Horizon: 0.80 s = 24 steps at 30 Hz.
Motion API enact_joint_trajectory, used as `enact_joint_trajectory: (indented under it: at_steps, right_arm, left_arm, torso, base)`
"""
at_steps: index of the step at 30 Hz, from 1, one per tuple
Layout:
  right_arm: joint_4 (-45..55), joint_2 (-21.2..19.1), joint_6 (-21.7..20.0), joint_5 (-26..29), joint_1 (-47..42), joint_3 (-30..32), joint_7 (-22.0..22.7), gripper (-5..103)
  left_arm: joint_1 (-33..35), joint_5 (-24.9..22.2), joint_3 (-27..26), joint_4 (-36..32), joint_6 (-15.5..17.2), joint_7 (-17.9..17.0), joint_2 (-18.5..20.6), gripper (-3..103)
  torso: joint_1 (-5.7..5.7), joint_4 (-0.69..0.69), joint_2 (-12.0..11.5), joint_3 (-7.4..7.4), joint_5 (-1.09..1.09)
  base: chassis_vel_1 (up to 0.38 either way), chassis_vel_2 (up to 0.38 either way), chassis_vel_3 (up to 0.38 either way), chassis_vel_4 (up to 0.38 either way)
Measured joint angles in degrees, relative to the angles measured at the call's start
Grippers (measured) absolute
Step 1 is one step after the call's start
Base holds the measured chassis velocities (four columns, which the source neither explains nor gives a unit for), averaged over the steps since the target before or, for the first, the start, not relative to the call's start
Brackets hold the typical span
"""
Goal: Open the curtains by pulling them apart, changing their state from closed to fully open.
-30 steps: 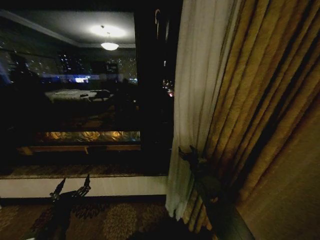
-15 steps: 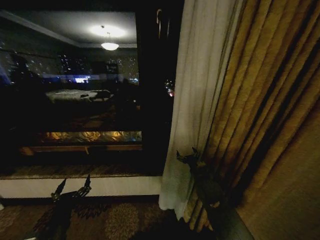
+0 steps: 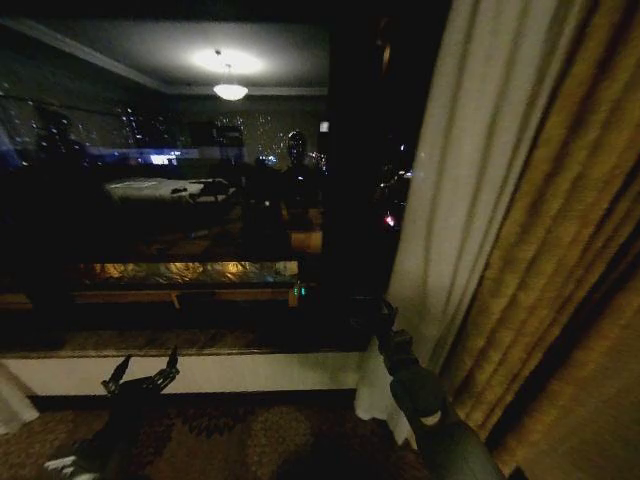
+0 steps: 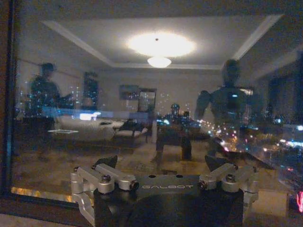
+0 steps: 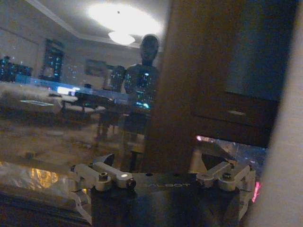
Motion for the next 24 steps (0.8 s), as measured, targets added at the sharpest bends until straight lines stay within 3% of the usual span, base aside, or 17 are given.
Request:
enact_joint_trajectory:
  at_steps: [12, 24]
  right_arm:
    - [2.9, -0.1, 0.0, 0.1, -3.3, 0.7, -0.1, 100]
    - [2.7, 0.5, 0.0, 0.1, -3.7, 0.7, -0.1, 100]
  left_arm:
    - [-3.0, -1.5, 0.2, 1.8, 3.2, -0.3, 4.3, 100]
    - [-3.0, -1.7, 0.3, 3.0, 3.4, 0.2, 4.9, 100]
  torso:
    - [0.00, 0.00, 0.0, 0.00, 0.02]
    - [0.01, 0.00, 0.0, 0.01, 0.03]
  base:
    - [0.358, 0.366, -0.358, -0.346]
    - [0.355, 0.363, -0.357, -0.357]
